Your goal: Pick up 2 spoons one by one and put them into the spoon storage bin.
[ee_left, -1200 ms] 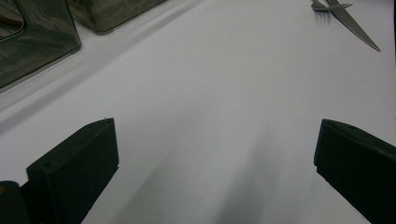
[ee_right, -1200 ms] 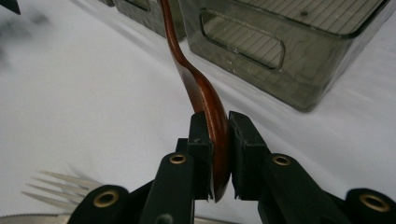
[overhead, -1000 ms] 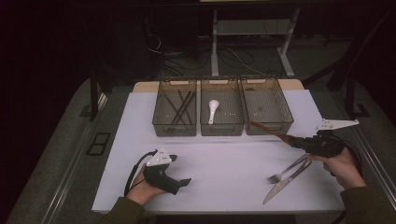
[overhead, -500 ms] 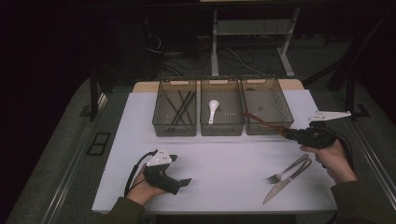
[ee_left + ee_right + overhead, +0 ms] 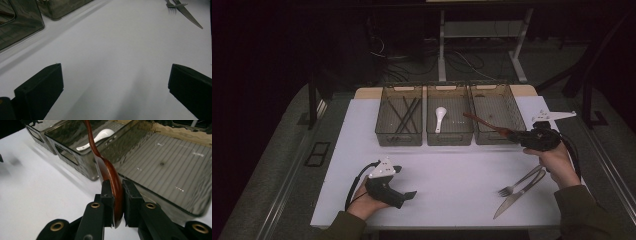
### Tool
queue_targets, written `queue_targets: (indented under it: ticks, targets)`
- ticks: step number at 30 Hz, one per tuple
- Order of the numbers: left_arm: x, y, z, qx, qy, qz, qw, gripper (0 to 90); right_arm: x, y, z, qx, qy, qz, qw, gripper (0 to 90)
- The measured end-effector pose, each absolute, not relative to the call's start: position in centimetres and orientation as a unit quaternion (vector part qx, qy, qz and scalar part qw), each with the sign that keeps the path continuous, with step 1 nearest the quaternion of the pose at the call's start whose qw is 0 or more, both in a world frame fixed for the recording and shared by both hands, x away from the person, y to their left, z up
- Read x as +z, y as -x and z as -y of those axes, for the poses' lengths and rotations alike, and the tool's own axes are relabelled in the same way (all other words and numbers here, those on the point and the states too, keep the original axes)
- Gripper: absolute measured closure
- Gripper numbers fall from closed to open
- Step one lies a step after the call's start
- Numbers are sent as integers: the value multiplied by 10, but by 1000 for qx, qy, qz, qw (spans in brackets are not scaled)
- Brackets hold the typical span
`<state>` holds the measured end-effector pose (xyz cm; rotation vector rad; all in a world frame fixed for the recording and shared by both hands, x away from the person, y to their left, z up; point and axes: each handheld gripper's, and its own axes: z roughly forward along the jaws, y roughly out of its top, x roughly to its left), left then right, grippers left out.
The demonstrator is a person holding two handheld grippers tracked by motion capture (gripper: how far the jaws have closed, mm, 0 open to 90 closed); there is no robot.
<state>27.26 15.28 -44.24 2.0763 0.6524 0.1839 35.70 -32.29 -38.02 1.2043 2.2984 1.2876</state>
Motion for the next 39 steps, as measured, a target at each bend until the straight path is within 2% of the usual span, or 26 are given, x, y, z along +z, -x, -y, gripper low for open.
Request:
queue_targets:
  ticks: [21,39]
  targets:
    - [-442,-272,-153,73,-843,-263,464,0,-379,-387,279,424,-433,-785,128,792]
    - [-441,-272,-153,72,-842,-262,466,0,-372,-420,225,409,-444,-784,142,791]
